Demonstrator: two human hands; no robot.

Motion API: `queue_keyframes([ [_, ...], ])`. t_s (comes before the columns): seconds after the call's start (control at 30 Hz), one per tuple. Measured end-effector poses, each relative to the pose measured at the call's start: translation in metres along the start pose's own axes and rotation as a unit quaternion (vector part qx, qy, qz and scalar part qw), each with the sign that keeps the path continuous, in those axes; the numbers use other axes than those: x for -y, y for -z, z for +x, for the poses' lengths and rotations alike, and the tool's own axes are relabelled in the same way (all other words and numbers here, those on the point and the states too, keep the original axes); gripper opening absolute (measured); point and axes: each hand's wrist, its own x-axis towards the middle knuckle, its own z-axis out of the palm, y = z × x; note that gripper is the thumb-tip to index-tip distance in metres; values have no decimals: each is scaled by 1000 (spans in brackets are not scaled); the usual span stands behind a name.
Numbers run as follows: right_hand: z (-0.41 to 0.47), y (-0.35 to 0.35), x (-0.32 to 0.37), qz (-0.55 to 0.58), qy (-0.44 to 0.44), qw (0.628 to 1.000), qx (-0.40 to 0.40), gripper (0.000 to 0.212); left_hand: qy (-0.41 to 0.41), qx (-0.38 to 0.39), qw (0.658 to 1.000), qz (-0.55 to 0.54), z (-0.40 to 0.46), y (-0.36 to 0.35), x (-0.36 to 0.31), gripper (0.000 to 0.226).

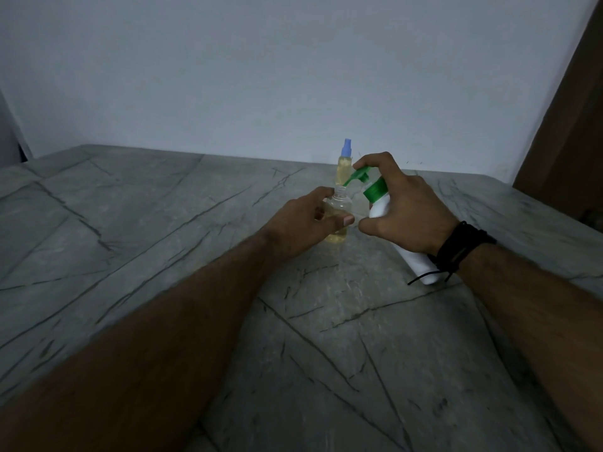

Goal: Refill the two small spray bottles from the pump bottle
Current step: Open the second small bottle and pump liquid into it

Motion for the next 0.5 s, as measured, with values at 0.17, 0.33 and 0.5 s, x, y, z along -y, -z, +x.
queue_keyframes([
  [0.17,0,0,0,1,2,1000,-2,78,8,3,1000,-7,0,0,-1,59],
  [0.33,0,0,0,0,-1,1000,1,74,7,-4,1000,-2,-1,0,-3,60],
  [0.5,0,0,0,-2,-2,1000,-6,75,11,4,1000,2,0,0,-2,60],
])
